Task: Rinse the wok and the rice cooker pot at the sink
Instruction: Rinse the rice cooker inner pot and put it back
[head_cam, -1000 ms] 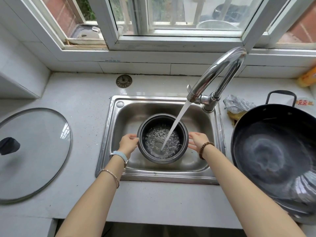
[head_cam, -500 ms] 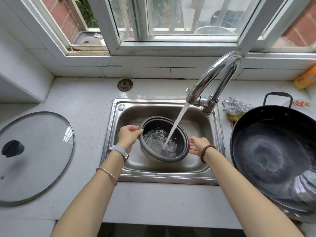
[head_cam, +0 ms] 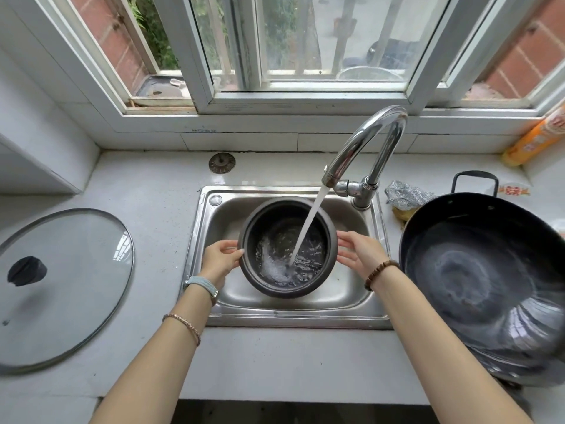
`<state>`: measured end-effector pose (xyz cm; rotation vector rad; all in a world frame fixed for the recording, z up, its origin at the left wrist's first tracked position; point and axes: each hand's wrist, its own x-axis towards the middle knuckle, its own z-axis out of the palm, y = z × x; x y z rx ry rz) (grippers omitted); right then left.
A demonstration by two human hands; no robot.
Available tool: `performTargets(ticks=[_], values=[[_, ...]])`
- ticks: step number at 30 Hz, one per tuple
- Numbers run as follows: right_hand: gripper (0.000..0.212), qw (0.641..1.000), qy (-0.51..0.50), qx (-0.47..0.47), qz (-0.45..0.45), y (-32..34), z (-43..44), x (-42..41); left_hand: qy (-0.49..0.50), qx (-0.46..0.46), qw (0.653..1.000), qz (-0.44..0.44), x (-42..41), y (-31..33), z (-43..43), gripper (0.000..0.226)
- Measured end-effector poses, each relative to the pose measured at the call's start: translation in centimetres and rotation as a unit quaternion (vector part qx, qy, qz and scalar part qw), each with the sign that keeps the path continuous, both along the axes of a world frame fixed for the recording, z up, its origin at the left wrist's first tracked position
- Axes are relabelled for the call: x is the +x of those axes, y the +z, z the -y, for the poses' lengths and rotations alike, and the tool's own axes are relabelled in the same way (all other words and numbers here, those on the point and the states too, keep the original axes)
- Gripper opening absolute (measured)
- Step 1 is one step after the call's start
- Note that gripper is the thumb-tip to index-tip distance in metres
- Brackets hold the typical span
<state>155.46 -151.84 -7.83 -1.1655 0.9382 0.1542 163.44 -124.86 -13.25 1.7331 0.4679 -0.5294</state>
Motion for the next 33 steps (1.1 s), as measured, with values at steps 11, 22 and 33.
performTargets(ticks=[11,22,33], values=[[0.013,0.999,0.000,0.005,-0.049,0.6,-0.6,-0.7,0.016,-0.005,1.000,0.013,0.4,3.6,-0.7,0.027],[0.023,1.000,0.018,-0.005,-0.018,2.4,-1.8,-1.2,-0.026,0.054,0.996,0.066,-0.3,3.2,-2.9,0.033],[0.018,0.994,0.080,-0.024,-0.067,3.2,-0.6,-1.3,0.015,-0.017,0.999,-0.031,-1.0,4.5,-1.2,0.008]])
